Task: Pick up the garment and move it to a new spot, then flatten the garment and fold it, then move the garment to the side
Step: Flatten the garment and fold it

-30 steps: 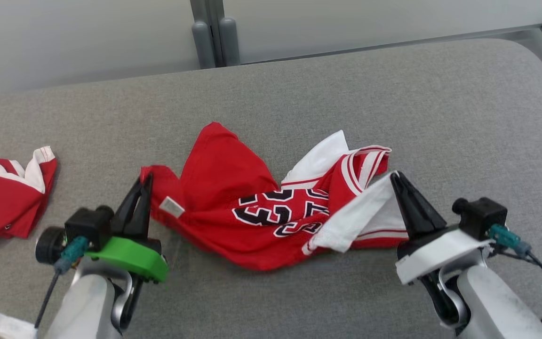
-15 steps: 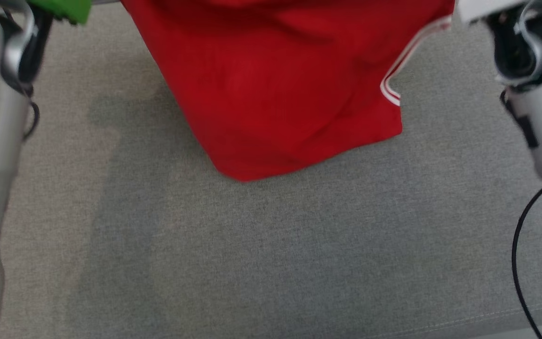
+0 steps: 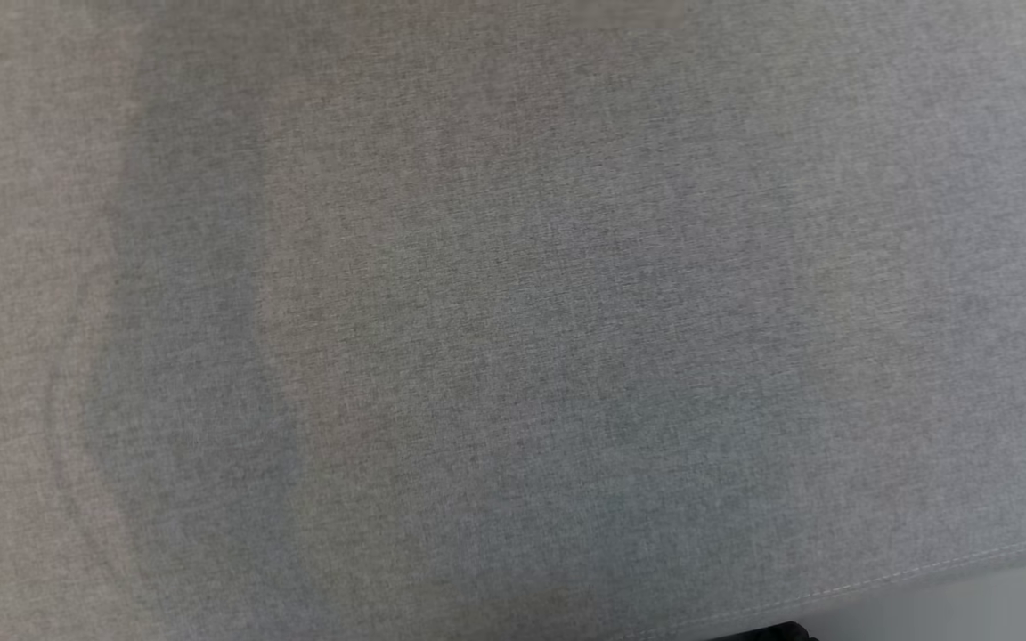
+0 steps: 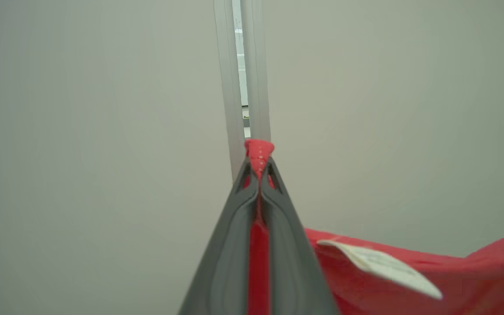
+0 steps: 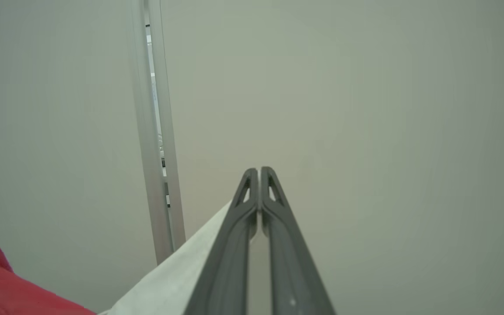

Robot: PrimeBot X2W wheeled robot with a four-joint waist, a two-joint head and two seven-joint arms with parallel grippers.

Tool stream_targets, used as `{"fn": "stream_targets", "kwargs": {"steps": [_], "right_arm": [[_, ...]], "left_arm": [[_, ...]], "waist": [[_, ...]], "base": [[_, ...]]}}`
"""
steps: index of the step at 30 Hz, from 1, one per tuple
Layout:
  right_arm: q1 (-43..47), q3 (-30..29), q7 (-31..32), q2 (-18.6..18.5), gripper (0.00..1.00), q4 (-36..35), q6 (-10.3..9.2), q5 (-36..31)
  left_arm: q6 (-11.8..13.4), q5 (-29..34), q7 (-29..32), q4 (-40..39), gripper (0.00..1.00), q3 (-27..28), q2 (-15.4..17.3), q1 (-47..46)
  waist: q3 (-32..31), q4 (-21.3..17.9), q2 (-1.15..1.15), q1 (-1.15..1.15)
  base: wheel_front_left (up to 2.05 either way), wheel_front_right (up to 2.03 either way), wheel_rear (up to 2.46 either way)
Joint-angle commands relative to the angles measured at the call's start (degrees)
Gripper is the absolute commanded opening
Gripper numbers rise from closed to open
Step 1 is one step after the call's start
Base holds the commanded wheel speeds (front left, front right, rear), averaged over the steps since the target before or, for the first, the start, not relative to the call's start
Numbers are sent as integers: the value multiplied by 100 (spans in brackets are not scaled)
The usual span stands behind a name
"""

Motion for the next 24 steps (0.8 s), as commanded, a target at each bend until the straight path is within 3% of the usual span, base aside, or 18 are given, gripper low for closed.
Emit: {"fn": "stream_targets", "kwargs": {"steps": [1, 9, 24], "right_arm": [[-175, 29, -57, 39, 0, 168, -6, -23], [-430, 253, -211, 25, 0, 807, -6, 136], [-235, 784, -486, -17, 0, 1245, -7, 553]], "left_arm": [[-14, -106, -89, 139, 0, 66, 4, -224], [-14, -286, -223, 689, 0, -243, -72, -400], [-14, -662, -511, 1264, 0, -636, -189, -233]], "waist": [[-141, -99, 0, -2], [-156, -141, 0, -2], [-29, -253, 0, -2]], "base": [[0, 0, 0], [0, 0, 0], [0, 0, 0]]}}
